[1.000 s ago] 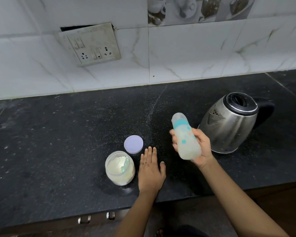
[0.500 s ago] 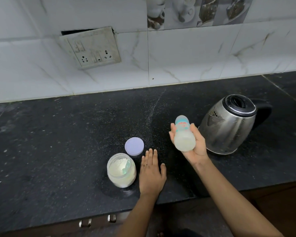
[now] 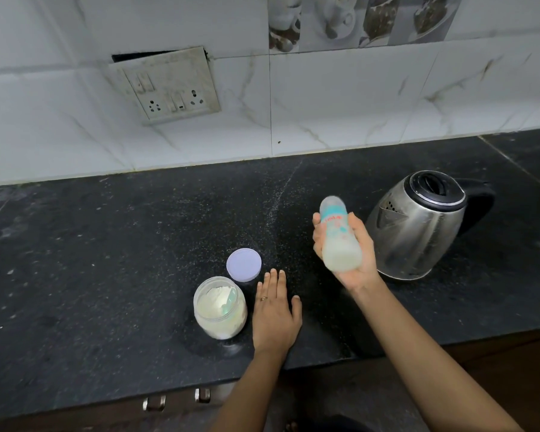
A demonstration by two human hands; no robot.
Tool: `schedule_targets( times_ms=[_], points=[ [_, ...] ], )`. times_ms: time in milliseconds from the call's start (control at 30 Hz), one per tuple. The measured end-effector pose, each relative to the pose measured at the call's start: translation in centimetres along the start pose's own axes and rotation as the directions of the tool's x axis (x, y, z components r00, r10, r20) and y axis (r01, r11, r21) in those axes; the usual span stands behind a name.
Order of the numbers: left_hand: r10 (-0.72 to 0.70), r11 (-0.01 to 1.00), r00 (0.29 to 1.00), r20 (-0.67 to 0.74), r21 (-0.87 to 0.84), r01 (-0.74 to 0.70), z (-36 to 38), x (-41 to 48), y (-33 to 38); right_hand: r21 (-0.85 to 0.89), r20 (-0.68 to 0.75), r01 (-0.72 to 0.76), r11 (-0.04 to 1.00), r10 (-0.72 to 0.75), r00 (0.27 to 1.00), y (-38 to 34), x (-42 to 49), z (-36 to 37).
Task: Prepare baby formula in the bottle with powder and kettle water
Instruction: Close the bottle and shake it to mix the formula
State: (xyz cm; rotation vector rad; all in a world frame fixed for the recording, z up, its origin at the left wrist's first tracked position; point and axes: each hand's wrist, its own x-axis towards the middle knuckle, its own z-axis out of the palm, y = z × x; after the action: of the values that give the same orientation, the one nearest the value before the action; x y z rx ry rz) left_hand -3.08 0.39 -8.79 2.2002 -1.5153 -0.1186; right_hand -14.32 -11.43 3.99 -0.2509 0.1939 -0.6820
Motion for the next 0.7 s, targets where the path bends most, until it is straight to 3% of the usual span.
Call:
schedule_targets(
  times_ms=[67, 133, 200, 300, 367, 467, 500, 600, 700],
  points=[
    [-0.001, 1.0, 1.0, 0.006, 0.004, 0.001, 0.0, 0.0, 0.0, 0.09, -0.046, -0.022, 0.996, 0.027, 0.999, -0.2, 0.1, -0.5],
    [-0.003, 1.0, 1.0, 0.003, 0.003, 0.003, 0.0, 0.0, 0.1, -0.116, -0.043, -0.071, 0.991, 0.067, 0.997, 0.0, -0.3, -0.2],
    [-0.005, 1.0, 1.0, 0.004, 0.007, 0.004, 0.1, 0.0, 0.1, -0.189, -0.046, -0.085, 0.978, 0.078, 0.996, 0.1, -0.3, 0.4],
    [-0.002, 1.0, 1.0, 0.001, 0.017, 0.002, 0.2, 0.1, 0.0, -0.01, -0.125, -0.024, 1.0, 0.023, 0.992, -0.1, -0.2, 0.7],
    [-0.001, 1.0, 1.0, 0.002, 0.018, 0.001, 0.1, 0.1, 0.0, 0.018, -0.055, -0.106, 0.994, 0.107, 0.993, -0.2, -0.6, 1.1],
    [0.0, 1.0, 1.0, 0.003, 0.023, 0.0, 0.1, 0.1, 0.0, -0.115, 0.027, -0.154, 0.981, 0.158, 0.987, -0.1, -1.0, 1.6],
    [-0.001, 1.0, 1.0, 0.006, 0.024, 0.001, 0.1, 0.1, 0.0, -0.068, -0.009, -0.143, 0.987, 0.143, 0.99, 0.0, -0.8, 2.0],
    [0.001, 1.0, 1.0, 0.0, 0.022, -0.001, 0.1, 0.1, 0.1, 0.299, -0.208, -0.029, 0.954, 0.095, 0.973, 0.0, 0.0, 2.1],
    [0.007, 1.0, 1.0, -0.013, 0.023, -0.006, 0.2, 0.0, 0.1, 0.485, -0.251, -0.049, 0.873, 0.192, 0.949, -0.1, 0.4, 1.9]
  ],
)
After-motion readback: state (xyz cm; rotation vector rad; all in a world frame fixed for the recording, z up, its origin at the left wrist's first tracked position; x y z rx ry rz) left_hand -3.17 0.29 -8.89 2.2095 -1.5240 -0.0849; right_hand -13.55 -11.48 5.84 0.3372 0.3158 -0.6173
